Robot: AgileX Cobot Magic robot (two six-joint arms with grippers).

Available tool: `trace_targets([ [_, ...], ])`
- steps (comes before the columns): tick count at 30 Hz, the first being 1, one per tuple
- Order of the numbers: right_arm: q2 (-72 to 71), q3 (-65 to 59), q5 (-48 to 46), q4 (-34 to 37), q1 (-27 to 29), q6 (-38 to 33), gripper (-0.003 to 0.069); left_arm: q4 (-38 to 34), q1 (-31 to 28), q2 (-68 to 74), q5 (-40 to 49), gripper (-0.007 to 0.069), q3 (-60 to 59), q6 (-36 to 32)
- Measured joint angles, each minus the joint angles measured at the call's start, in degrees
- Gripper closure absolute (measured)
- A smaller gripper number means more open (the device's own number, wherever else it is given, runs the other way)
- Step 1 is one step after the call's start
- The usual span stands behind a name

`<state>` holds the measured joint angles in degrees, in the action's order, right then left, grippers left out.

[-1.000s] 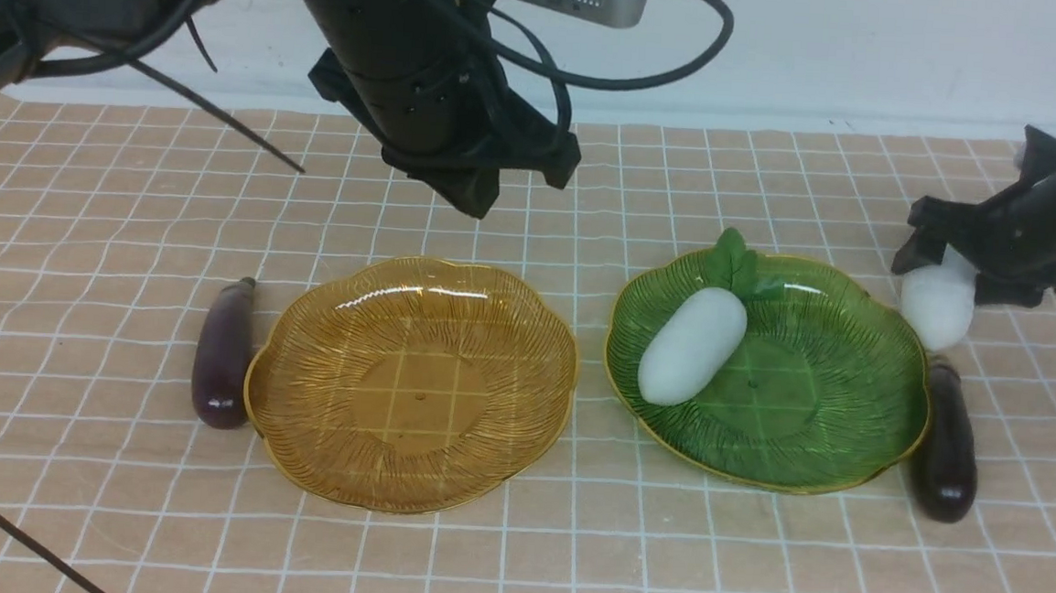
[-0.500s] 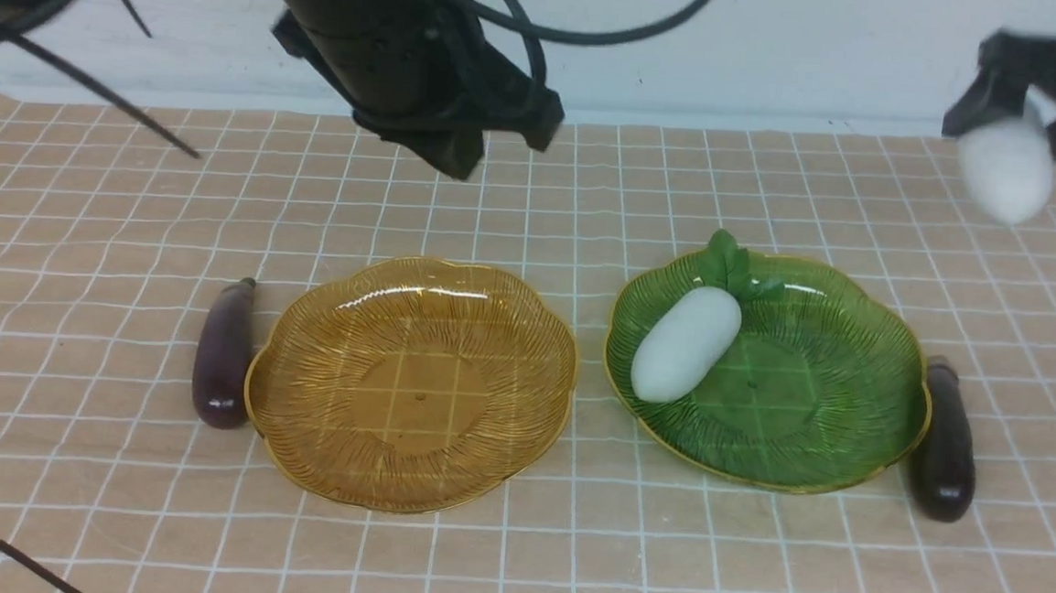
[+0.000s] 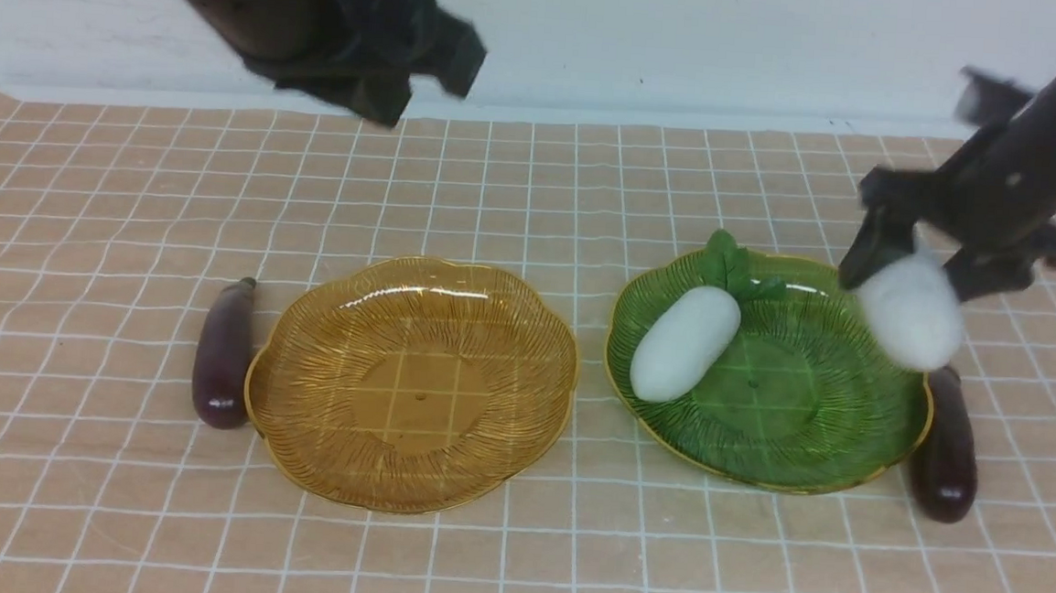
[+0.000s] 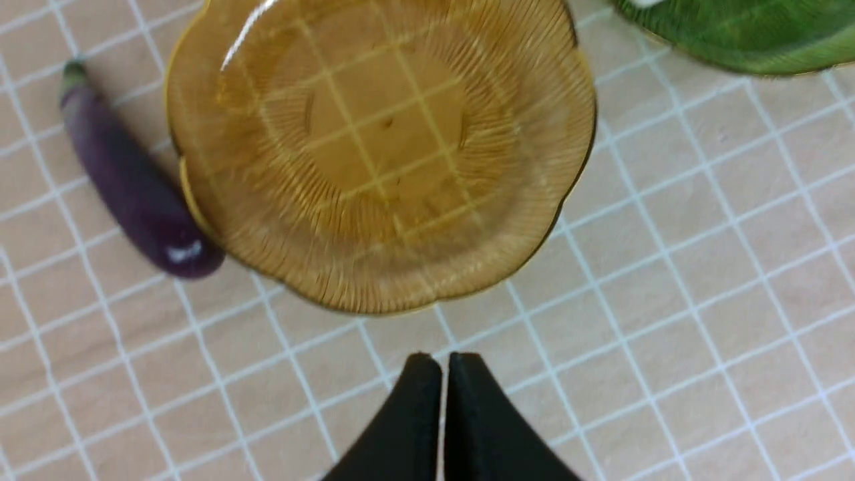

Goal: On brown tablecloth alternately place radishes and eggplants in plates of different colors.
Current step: 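Place the white radish on the plate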

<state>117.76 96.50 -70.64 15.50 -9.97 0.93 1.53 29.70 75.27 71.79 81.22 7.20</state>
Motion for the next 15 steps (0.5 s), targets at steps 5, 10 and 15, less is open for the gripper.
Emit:
trace_targets([
  [5, -2.8, 0.1, 0.0, -8.1, -0.1, -0.4, 0.0051, 0.1, 0.0, -3.4, 0.0, 0.0628, -3.2, 0.9],
  [10, -9.6, -1.7, 0.0, -17.7, 2.1, 0.4, 0.0178, 0.2, 0.0, -4.8, 0.0, 0.0627, -3.4, 0.9],
  [15, -10.6, -5.2, -0.1, -15.5, 10.9, 1.8, 0.0254, 0.4, 0.0, -6.2, 0.0, 0.0627, -3.4, 0.9],
])
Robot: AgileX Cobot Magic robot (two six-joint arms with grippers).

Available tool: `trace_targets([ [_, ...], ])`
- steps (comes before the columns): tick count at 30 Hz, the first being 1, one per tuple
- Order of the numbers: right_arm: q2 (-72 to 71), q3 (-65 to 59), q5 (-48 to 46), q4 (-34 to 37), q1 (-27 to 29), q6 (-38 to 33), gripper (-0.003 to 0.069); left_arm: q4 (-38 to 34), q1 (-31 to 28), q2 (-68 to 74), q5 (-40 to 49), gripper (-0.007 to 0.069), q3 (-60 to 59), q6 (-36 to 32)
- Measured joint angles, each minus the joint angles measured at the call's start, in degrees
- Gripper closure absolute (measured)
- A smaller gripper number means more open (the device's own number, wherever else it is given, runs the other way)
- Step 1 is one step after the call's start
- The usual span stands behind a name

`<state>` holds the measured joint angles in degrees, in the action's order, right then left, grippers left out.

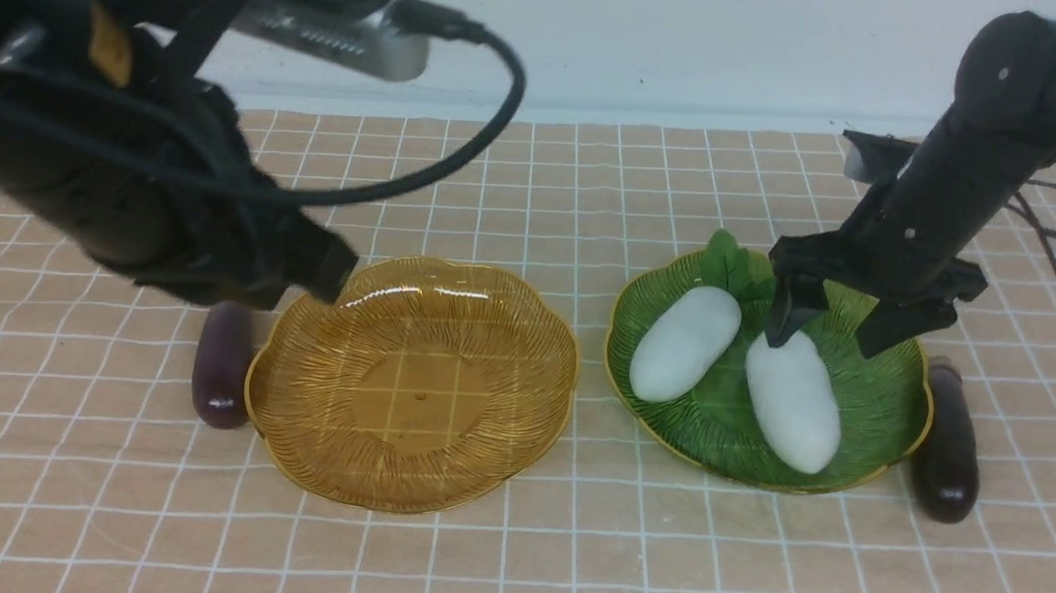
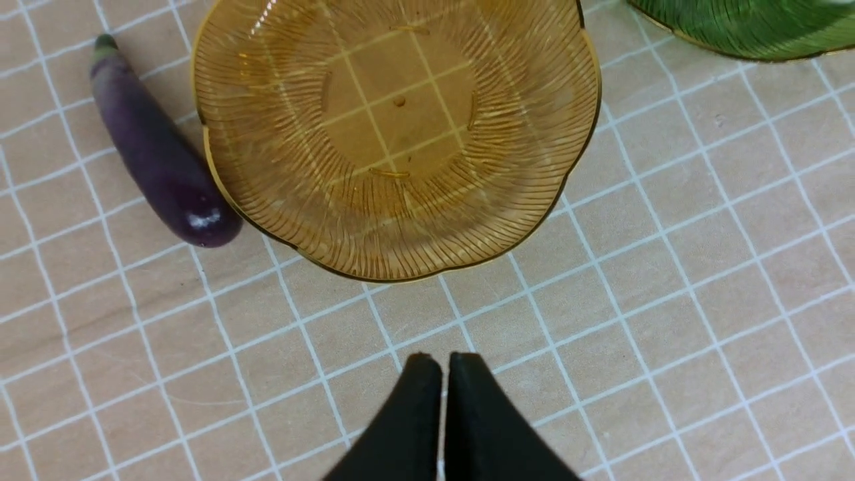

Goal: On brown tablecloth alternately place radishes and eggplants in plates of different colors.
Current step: 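Place the white radish on the plate, then pick up the eggplant and place it on the yellow plate with the right gripper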

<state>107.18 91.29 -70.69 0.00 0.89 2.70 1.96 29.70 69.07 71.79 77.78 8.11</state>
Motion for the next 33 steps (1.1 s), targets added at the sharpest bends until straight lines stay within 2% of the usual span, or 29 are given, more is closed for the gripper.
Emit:
trace_targets([
  [5, 3.4, -1.4, -0.1, 10.1, 7.3, 0.6, 0.0261, 1.1, 0.0, -0.3, 0.0, 0.0627, 0.0, 0.0],
  [11, 8.2, -1.4, 3.2, 17.0, 7.6, 0.6, 0.0204, 1.9, 0.0, -0.3, 0.0, 0.0627, 0.0, 0.0],
  [16, 11.2, -1.4, 6.0, 17.8, 7.6, 1.1, 0.0167, 3.8, 0.0, -0.3, 0.0, 0.0627, 0.0, 0.6],
  [27, 14.7, -1.4, 9.8, 18.2, 7.5, 2.4, 0.0165, 5.4, 0.0, -0.3, 0.0, 0.0627, 0.0, 1.0],
  [33, 16.1, -1.4, 10.1, 17.0, 5.5, 2.6, 0.0165, 6.4, 0.0, -0.3, 0.0, 0.0627, 0.0, 1.0],
])
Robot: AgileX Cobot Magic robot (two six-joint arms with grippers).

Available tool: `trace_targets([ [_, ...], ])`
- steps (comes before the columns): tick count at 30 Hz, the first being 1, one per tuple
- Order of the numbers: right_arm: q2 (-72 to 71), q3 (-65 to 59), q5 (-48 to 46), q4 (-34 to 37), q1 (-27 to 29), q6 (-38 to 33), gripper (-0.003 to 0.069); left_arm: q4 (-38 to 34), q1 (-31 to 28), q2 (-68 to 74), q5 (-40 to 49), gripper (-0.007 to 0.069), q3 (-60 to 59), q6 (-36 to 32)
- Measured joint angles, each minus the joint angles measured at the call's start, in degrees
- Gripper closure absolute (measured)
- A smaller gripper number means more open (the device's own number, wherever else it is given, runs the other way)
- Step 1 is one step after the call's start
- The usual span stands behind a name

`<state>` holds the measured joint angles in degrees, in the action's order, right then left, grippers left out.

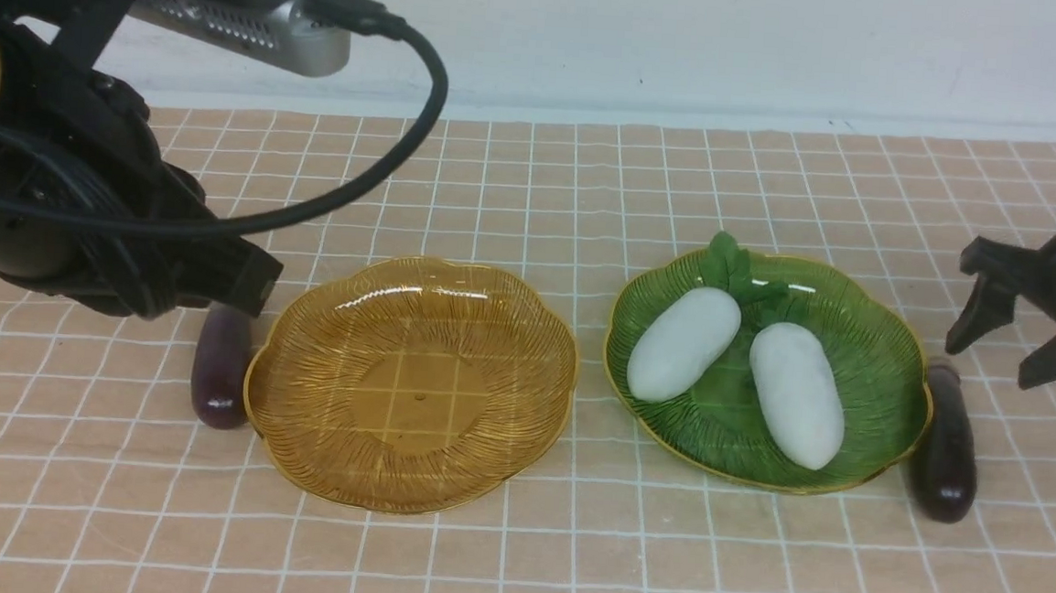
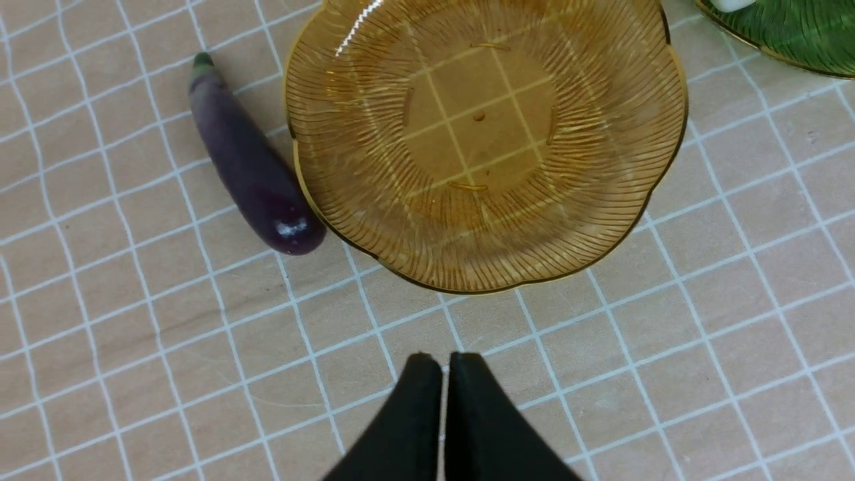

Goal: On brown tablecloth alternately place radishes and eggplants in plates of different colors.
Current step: 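Pick up the eggplant and place it on the yellow plate with the right gripper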

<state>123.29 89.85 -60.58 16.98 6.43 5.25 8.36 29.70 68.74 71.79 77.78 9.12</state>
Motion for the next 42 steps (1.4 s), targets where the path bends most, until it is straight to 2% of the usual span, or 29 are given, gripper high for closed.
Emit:
trace_targets([
  [4, 0.0, 0.0, 0.4, -3.0, -1.0, 1.3, 0.0216, 0.2, 0.0, 0.0, 0.0, 0.0627, 0.0, 0.0],
  [10, 0.0, 0.0, 0.3, -5.8, -1.0, 1.6, 0.0447, 0.2, 0.0, 0.0, 0.0, 0.0627, 0.0, 0.0],
  [18, -2.2, 4.2, -5.0, -9.9, -1.0, 2.5, 0.044, 0.4, 0.0, 0.0, 0.0, 0.0627, 0.0, 0.0],
  [20, -4.7, 7.0, -6.8, -7.8, -1.0, 2.7, 0.044, 1.0, 0.0, 0.0, 0.0, 0.0627, 0.0, 0.0],
  [23, -9.1, 10.5, -7.6, 0.1, -2.6, 1.1, 0.044, 4.3, 0.0, 0.1, 0.0, 0.0627, 0.0, 1.4],
  [25, -11.4, 12.4, -7.2, 7.8, -6.3, -1.8, 0.044, 6.9, -0.4, 0.1, 0.0, 0.0627, 0.0, 3.1],
  [30, -11.2, 13.8, -2.7, 17.5, -15.9, -4.1, 0.044, 8.7, -4.7, 0.1, 0.0, 0.0624, 0.0, 6.3],
  [36, -6.0, 13.9, 7.2, 23.7, -26.7, -4.3, 0.044, 5.3, -13.1, 0.1, 0.0, 0.062, 0.0, 5.2],
  [42, 0.2, 13.9, 14.9, 28.8, -31.8, -4.3, 0.044, -1.5, -21.3, 2.4, 0.0, 0.0617, 0.0, 0.0],
])
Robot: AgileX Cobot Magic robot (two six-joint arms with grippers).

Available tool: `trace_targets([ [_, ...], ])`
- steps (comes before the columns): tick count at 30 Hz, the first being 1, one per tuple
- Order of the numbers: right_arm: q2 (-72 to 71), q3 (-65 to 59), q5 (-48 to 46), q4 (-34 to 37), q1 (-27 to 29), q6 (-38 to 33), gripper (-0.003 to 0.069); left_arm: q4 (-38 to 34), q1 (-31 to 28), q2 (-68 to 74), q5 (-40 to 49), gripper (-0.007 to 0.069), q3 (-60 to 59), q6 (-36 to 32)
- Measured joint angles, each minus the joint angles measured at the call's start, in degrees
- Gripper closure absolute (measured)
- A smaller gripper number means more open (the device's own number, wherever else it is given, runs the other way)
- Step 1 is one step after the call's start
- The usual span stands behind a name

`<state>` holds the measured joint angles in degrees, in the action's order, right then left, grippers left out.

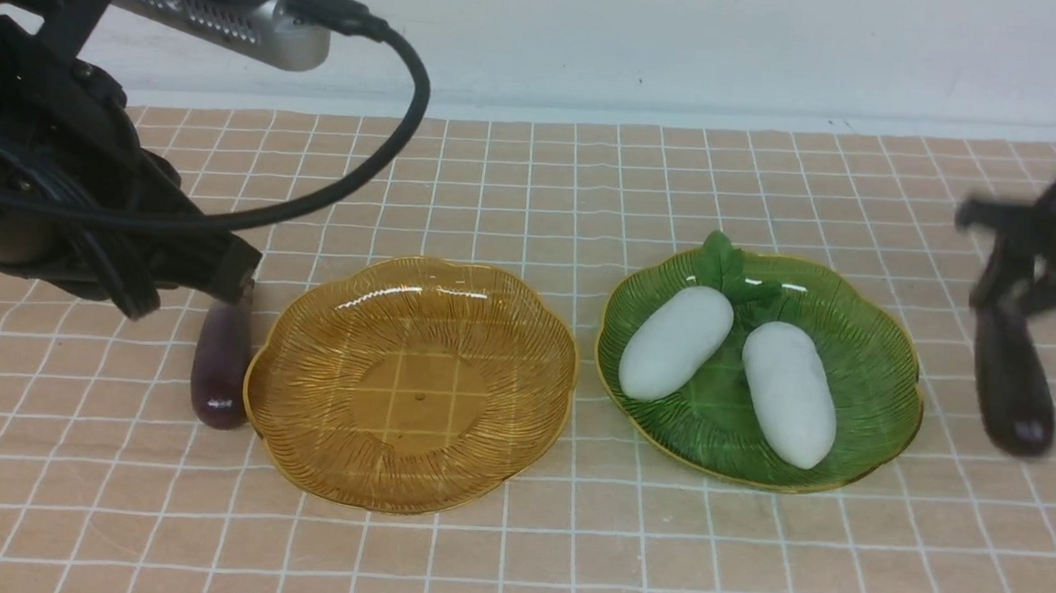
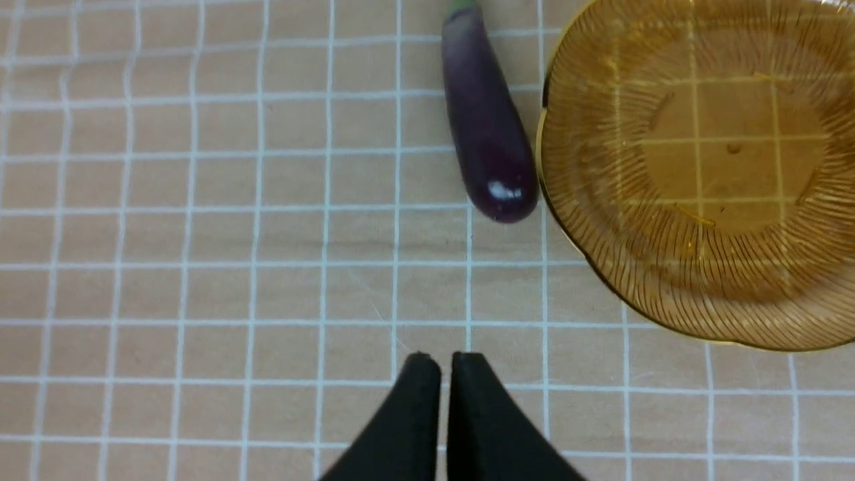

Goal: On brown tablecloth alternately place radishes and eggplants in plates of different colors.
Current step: 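Pick up the eggplant and place it on the yellow plate with the right gripper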

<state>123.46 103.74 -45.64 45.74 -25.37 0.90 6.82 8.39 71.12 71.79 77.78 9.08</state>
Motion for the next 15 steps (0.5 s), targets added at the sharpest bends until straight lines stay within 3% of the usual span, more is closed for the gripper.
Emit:
trace_targets([
  [4, 4.1, 0.0, 2.8, 2.8, -1.5, -0.1, 0.044, -4.4, -3.3, 2.6, 0.0, 0.0617, 0.0, -2.8],
  [6, 5.7, 0.0, 3.8, 3.9, -1.8, -0.2, 0.0405, -6.2, -4.2, 4.0, 0.0, 0.0617, 0.0, -3.7],
  [15, 6.0, 0.0, 1.5, 4.7, -1.8, -0.9, 0.0146, -10.5, -5.0, 9.7, -0.3, 0.0617, 0.0, -6.2],
])
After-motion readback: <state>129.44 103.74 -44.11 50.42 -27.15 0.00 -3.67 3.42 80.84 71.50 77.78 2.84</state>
